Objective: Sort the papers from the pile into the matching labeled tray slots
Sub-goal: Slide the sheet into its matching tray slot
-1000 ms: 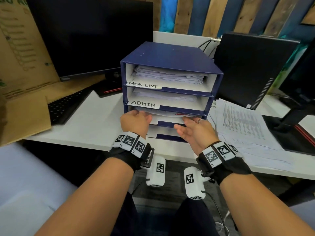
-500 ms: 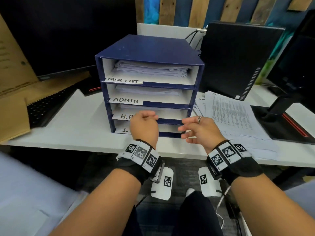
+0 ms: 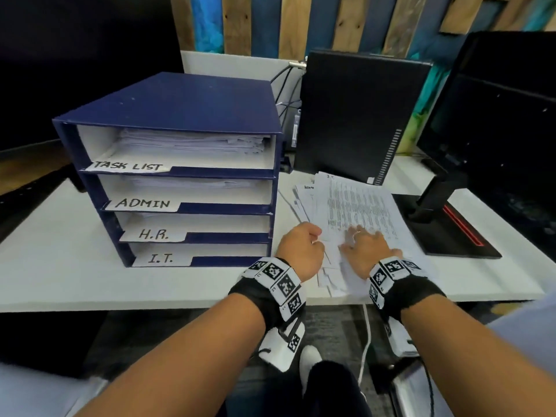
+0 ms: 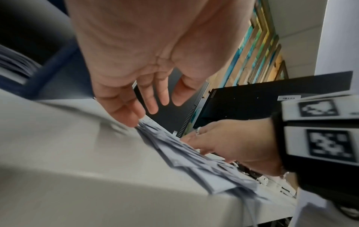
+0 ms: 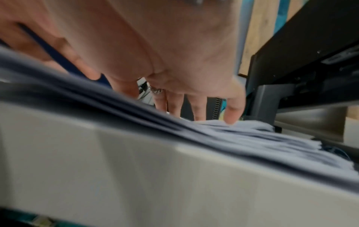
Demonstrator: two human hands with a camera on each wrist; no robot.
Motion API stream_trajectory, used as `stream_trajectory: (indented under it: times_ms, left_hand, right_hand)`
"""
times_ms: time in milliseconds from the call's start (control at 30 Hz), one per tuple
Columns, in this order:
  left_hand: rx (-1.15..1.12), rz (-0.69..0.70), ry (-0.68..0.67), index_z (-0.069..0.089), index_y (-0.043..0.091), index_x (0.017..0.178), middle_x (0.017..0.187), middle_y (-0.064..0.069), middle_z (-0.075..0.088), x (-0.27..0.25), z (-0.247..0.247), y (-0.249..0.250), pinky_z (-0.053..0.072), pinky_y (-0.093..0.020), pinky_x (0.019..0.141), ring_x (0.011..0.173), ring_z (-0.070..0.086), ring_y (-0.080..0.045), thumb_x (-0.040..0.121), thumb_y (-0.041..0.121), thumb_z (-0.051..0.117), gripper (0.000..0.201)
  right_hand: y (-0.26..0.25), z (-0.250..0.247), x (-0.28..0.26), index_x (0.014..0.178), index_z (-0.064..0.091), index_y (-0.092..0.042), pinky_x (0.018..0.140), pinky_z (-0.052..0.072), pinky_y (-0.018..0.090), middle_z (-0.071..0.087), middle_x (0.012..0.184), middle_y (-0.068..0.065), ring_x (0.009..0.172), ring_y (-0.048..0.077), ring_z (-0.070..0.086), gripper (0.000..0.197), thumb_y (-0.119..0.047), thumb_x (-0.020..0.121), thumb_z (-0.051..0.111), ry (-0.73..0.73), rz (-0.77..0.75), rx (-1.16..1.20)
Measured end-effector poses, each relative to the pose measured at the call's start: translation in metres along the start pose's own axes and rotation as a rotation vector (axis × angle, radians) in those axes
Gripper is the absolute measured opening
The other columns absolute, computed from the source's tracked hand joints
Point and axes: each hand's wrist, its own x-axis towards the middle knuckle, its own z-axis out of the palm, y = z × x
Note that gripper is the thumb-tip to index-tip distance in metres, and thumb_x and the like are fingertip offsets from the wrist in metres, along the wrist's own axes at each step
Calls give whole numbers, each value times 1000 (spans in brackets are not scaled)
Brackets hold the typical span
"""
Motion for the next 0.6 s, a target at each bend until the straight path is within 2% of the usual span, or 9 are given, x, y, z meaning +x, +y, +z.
stream_trajectory:
  times_ms: [33, 100, 167, 233, 333, 367, 467, 600]
  left_hand:
    - [38, 3, -4, 55, 17, 130, 128, -1, 59, 7, 4, -1, 46, -31, 99, 115, 58, -23, 95, 15, 51, 35]
    - [120, -13, -11, 47, 17, 139, 139, -4, 53, 20, 9, -1, 41, -36, 107, 126, 50, -28, 95, 17, 51, 44]
    - [201, -53, -43, 37, 14, 147, 146, -9, 46, 35, 13, 0, 37, -39, 110, 132, 44, -32, 96, 19, 49, 52]
    - [269, -111, -74, 28, 9, 150, 147, -13, 43, 46, 19, 5, 38, -40, 109, 131, 44, -34, 97, 20, 48, 58]
    - [341, -181, -105, 27, 4, 147, 139, -15, 49, 58, 24, 17, 43, -40, 104, 123, 51, -34, 97, 23, 47, 57]
    - [326, -191, -128, 28, 3, 146, 136, -15, 51, 64, 25, 21, 45, -40, 102, 121, 53, -33, 97, 23, 48, 56]
    - [229, -250, -135, 31, 2, 144, 136, -14, 51, 76, 23, 25, 46, -33, 98, 121, 54, -30, 95, 21, 54, 58]
    - [172, -297, 12, 33, 4, 142, 132, -17, 54, 81, 24, 24, 46, -40, 98, 119, 56, -34, 89, 20, 63, 63]
  right_hand:
    - [3, 1, 0, 148, 40, -30, 106, 31, 55, 41, 153, -8, 136, 24, 40, 49, -48, 102, 34, -3, -4, -77]
    - [7, 0, -3, 131, 56, -29, 100, 30, 51, 56, 131, -5, 120, 22, 50, 41, -46, 103, 30, 74, -11, -152]
    - [13, -5, -4, 119, 64, -31, 94, 30, 47, 59, 117, -5, 113, 22, 52, 38, -45, 103, 32, 160, -10, -175]
    - [22, -13, -1, 126, 61, -32, 98, 31, 48, 57, 128, -3, 120, 25, 50, 38, -50, 100, 40, 177, 27, -99]
    - [45, -18, 15, 143, 46, -28, 110, 30, 55, 36, 153, 4, 137, 35, 36, 62, -59, 91, 55, 76, 168, -51]
    - [52, -19, 22, 143, 45, -26, 111, 31, 56, 36, 153, 7, 137, 37, 36, 68, -64, 87, 56, 37, 196, -57]
    - [60, -21, 33, 134, 51, -20, 109, 33, 47, 56, 133, 8, 123, 31, 51, 76, -77, 84, 48, -60, 184, -135]
    - [64, -18, 34, 138, 49, -27, 106, 39, 54, 57, 134, 4, 127, 31, 48, 94, -89, 68, 43, -55, 192, -108]
